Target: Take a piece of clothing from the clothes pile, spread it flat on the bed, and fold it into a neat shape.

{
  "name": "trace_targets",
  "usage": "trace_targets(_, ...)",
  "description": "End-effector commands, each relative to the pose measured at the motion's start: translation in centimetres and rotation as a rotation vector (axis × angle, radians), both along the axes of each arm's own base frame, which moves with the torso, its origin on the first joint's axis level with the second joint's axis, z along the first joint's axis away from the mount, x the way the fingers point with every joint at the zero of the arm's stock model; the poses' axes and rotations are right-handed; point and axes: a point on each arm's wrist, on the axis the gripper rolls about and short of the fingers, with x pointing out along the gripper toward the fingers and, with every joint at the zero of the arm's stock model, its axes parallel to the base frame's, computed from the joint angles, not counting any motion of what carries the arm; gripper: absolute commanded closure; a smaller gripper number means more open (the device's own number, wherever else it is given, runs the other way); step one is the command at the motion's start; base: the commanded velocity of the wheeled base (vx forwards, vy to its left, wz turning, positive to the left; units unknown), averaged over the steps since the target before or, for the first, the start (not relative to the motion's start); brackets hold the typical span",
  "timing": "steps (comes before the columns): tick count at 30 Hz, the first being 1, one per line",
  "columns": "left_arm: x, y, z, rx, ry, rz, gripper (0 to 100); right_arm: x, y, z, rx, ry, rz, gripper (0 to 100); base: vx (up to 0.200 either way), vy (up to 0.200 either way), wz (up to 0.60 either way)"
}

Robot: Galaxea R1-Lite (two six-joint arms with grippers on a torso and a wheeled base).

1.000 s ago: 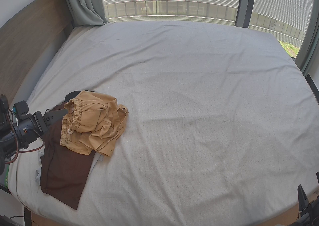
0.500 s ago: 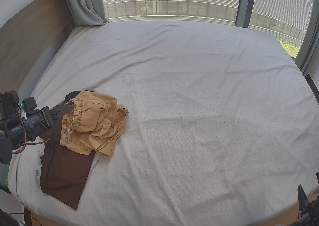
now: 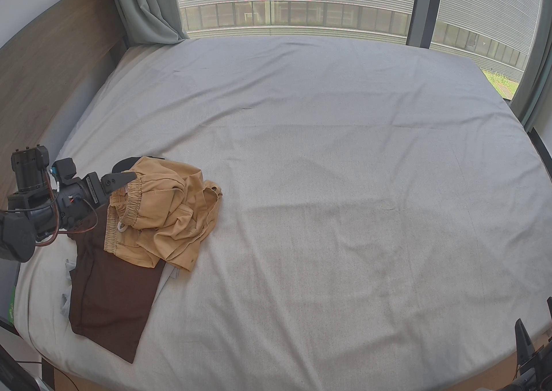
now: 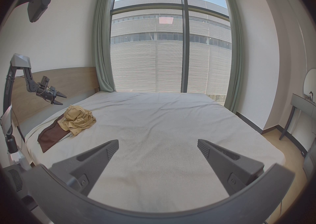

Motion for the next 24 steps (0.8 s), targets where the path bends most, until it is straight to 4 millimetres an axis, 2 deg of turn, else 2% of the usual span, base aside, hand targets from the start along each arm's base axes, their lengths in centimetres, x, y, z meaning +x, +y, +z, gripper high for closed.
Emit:
trace_targets(1, 1.6, -0.2, -0.6, -0.003, 0.015, -0.01, 0, 0.0, 0.0, -0.5, -0.001, 0.0, 0.002, 0, 0.0, 0.0, 0.0)
trace_targets(8, 3.8, -0.1, -1.5, 0.001, 0.031, -0.005, 0, 0.0, 0.0, -0.5, -0.001, 0.0, 0.0, 0, 0.0, 0.0, 0.0)
trace_targets(16, 4.7, 0.1, -2.5, 0.019, 0.043, -0.006, 0, 0.0, 0.0, -0.5, -0.001, 0.0, 0.0, 0, 0.0, 0.0, 0.0)
trace_targets(24, 5.9, -1.4, -3.0, 0.046, 0.033, -0.061, 0, 0.0, 0.0, -0.5, 0.001, 0.0, 0.002, 0, 0.0, 0.0, 0.0)
